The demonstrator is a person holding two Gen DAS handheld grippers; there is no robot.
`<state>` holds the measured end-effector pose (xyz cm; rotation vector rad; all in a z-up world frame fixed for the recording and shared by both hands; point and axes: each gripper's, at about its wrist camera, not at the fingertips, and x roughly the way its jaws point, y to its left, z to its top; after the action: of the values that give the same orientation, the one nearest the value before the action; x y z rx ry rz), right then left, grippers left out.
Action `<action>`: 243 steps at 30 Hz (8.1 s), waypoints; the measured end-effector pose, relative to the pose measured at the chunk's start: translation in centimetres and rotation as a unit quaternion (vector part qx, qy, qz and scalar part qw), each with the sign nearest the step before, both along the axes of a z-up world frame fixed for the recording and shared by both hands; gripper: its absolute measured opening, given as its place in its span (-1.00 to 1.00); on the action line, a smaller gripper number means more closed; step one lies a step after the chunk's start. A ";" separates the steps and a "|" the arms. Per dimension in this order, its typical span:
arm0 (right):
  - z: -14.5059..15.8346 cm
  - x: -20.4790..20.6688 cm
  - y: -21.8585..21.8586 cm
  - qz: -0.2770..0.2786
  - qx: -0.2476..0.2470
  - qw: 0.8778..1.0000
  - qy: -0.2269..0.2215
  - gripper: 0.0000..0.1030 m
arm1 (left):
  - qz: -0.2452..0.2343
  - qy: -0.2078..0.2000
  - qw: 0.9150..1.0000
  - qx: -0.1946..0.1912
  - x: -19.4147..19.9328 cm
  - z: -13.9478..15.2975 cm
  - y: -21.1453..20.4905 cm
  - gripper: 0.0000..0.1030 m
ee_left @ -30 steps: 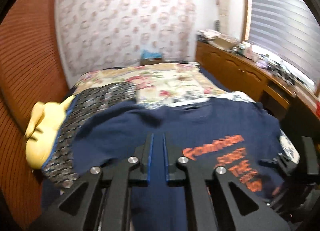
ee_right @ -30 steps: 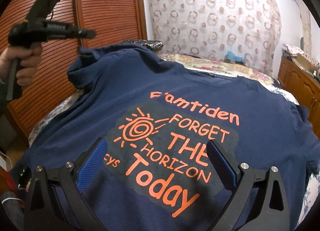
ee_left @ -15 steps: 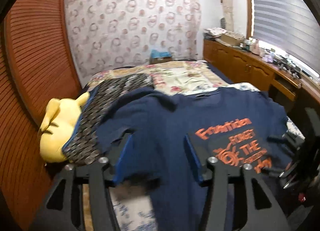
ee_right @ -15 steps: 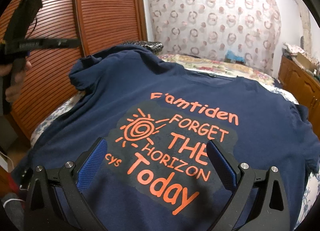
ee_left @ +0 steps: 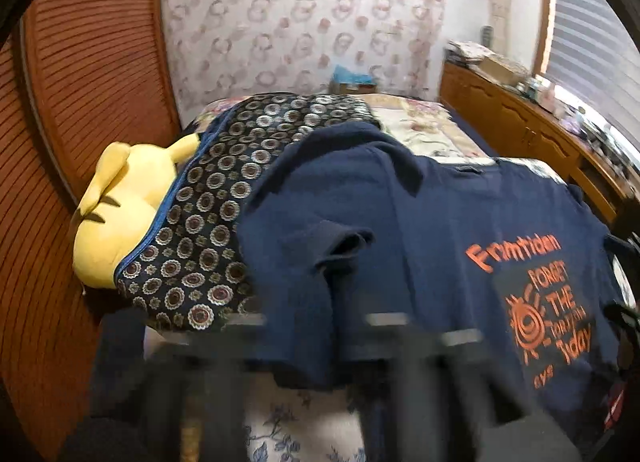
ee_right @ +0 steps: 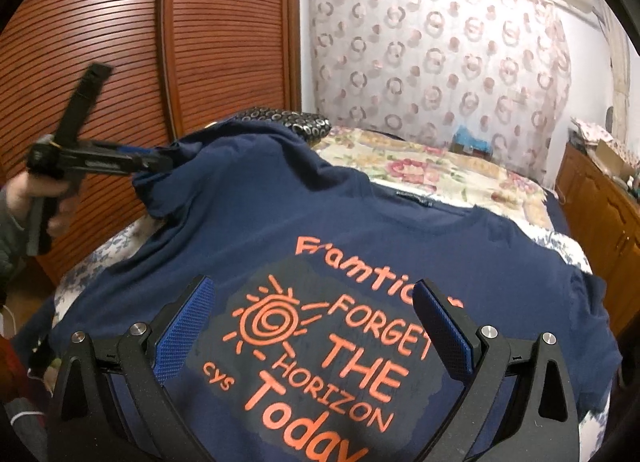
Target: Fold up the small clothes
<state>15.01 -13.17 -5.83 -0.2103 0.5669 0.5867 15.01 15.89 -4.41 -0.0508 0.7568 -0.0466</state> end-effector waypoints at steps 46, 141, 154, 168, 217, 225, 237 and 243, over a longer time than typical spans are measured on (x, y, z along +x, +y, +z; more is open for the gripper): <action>-4.5 9.9 12.1 0.224 -0.058 0.964 0.128 -0.01 | -0.056 0.050 0.997 0.008 -5.0 -6.7 -6.5 0.11; 1.5 12.6 -8.6 -0.040 -0.015 0.996 0.082 -0.27 | -0.057 0.042 0.997 0.002 -5.8 -6.8 -6.2 0.16; -1.0 5.4 -26.0 -0.180 -0.011 0.979 0.093 -0.13 | -0.002 -0.017 1.000 0.022 -7.3 -3.5 -5.2 0.16; -4.2 5.4 -34.1 -0.257 0.042 0.955 0.144 -0.13 | -0.094 -0.042 0.995 -0.006 -2.7 -1.2 -17.7 0.16; -0.8 6.6 -31.2 -0.227 -0.003 0.971 0.072 -0.99 | -0.225 0.057 0.972 0.019 0.3 -5.0 -30.1 0.20; -2.6 7.5 -32.8 -0.265 0.005 0.958 0.111 -0.43 | -0.188 -0.038 0.981 -0.022 -0.4 -1.1 -29.4 0.20; -5.4 10.1 -37.2 -0.295 0.149 0.920 0.211 -0.23 | -0.192 -0.066 0.978 -0.037 -0.8 0.8 -29.3 0.20; -3.0 9.3 -34.9 -0.276 0.097 0.944 0.154 -0.89 | -0.175 -0.063 0.982 -0.042 -0.6 1.5 -27.3 0.20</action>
<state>24.29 -48.12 -8.83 0.2317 0.8274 0.1217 14.37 -11.40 -2.94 0.0057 0.6301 -0.4130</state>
